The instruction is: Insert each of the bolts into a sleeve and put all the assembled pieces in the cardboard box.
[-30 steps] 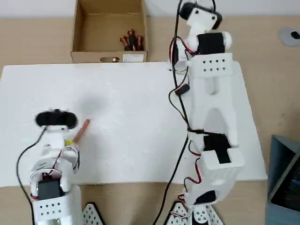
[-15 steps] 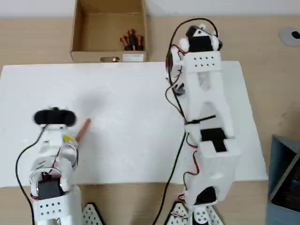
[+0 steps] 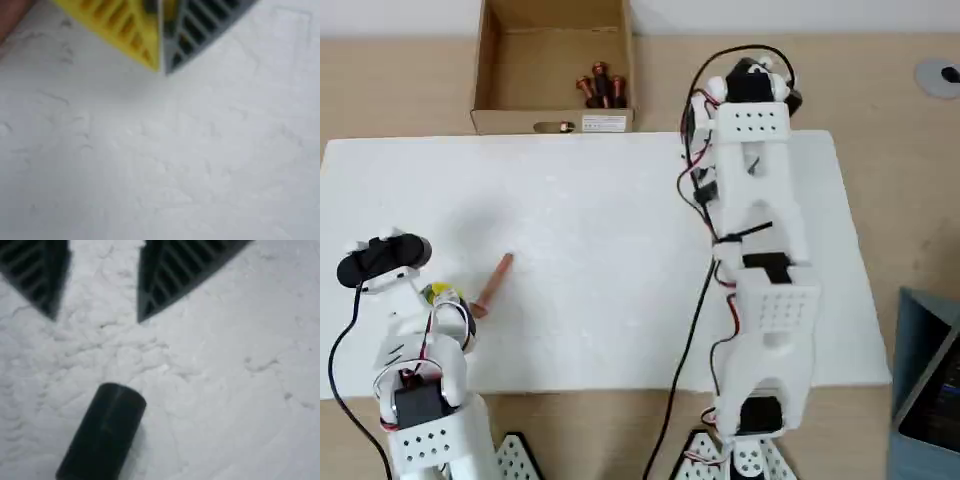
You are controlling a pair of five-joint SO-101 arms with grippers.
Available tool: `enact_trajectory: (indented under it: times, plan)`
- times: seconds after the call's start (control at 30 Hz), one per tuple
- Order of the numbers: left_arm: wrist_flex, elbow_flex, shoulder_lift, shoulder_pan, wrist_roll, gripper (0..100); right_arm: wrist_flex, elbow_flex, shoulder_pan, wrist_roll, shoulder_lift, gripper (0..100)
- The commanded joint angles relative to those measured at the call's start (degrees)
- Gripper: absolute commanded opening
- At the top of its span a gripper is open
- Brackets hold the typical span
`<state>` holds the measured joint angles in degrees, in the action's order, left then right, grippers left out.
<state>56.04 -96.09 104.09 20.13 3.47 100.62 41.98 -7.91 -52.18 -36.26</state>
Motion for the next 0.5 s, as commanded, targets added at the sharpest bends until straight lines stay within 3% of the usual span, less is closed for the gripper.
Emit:
enact_trajectory:
  times: [0.0,0.47]
  plan:
    - [-0.88,0.44,0.40,0.53,-0.26,0,0.70,5.85,1.01,-0.09,-0.48,19.1]
    - [-0.88,0.44,0.40,0.53,-0.26,0,-0.88,6.90,1.36,-0.35,-5.76,18.8]
